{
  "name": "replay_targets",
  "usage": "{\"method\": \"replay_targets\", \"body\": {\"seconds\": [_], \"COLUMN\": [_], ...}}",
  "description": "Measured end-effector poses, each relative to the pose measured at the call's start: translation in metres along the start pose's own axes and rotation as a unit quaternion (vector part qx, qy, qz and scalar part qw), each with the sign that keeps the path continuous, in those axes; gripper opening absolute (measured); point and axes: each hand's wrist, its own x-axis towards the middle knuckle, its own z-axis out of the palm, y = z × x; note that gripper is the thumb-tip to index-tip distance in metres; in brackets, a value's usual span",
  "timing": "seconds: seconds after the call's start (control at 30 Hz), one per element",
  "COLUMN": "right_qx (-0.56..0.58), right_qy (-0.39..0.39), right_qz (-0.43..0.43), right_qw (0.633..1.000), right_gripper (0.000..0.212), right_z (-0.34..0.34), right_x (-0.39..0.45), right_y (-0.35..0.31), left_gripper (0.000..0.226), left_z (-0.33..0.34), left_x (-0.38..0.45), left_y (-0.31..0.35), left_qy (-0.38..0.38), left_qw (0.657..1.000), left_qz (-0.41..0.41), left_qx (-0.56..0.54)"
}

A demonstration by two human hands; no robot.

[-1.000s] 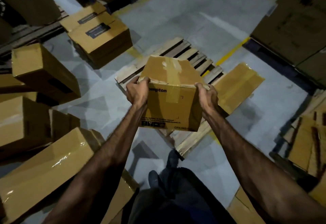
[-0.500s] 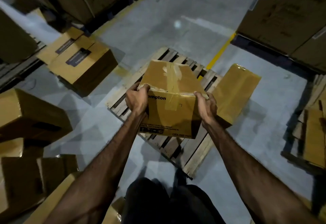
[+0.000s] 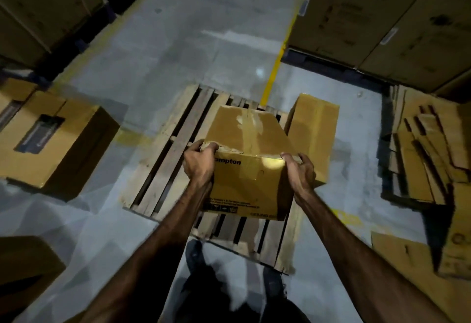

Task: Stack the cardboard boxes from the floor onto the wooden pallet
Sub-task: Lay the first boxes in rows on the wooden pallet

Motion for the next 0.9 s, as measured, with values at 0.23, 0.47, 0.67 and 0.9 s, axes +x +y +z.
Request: {"method": "replay_targets", "body": {"seconds": [0.23, 0.47, 0.67, 0.9], "right_qx": [-0.021, -0.020, -0.014, -0.003], "right_qy": [0.020, 0.001, -0.024, -0.018], "right_qz": [0.013, -0.028, -0.030, -0.040], "right_qw": [0.999, 0.999, 0.999, 0.999], "right_gripper": [0.076, 0.075, 0.084, 0.080], "right_z": [0.061, 0.093, 0.119, 0.161], "right_x": [0.034, 0.105, 0.159, 0.217], "right_y": [0.006, 0.065, 0.163, 0.230], "left_gripper": [0.050, 0.048, 0.063, 0.063], "left_z": [0.004, 0.057, 0.107, 0.156], "left_x": [0.081, 0.161, 0.216, 0.287], "left_y": [0.001, -0.052, -0.142, -0.197], "left_qy": [-0.050, -0.114, -0.150, -0.182], "left_qw": [0.998, 0.992, 0.984, 0.981], "left_qz": [0.024, 0.029, 0.002, 0.031], "left_qx": [-0.006, -0.053, -0.092, -0.060]}}
